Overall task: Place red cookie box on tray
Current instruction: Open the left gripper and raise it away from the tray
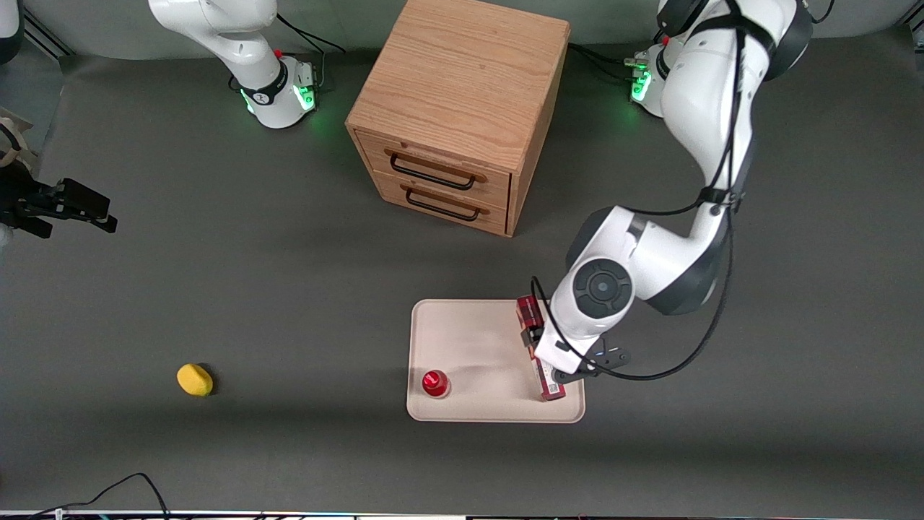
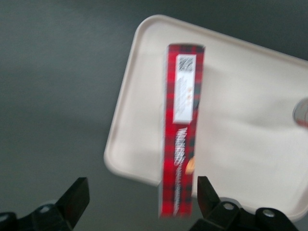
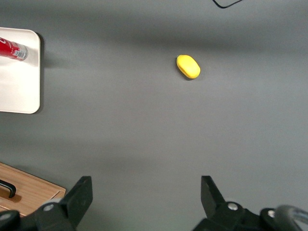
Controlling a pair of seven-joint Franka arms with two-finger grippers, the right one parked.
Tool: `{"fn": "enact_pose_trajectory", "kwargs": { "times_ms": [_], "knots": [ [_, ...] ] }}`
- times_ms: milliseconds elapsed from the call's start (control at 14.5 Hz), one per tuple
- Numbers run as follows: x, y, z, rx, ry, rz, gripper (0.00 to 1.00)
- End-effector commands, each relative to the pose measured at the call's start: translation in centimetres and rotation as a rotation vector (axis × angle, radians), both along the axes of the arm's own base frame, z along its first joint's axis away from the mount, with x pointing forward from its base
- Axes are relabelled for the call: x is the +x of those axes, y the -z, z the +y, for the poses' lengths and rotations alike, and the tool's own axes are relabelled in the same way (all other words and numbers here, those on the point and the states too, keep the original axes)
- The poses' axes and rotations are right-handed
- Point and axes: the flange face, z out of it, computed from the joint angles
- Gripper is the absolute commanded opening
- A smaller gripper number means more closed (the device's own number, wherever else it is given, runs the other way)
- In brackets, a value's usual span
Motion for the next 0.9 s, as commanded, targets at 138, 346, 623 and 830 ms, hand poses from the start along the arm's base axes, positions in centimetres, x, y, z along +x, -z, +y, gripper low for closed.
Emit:
{"fn": "enact_pose_trajectory", "kwargs": {
  "times_ms": [138, 346, 623, 830],
  "knots": [
    [-2.0, -11.0, 6.2, 0.014, 0.160, 0.063, 1.00],
    [-5.4, -17.0, 12.3, 0.053, 0.245, 0.094, 1.00],
    [-10.6, -21.9, 21.6, 0.046, 0.334, 0.085, 1.00],
    [-14.2, -21.0, 29.0, 0.017, 0.360, 0.046, 1.00]
  ]
}}
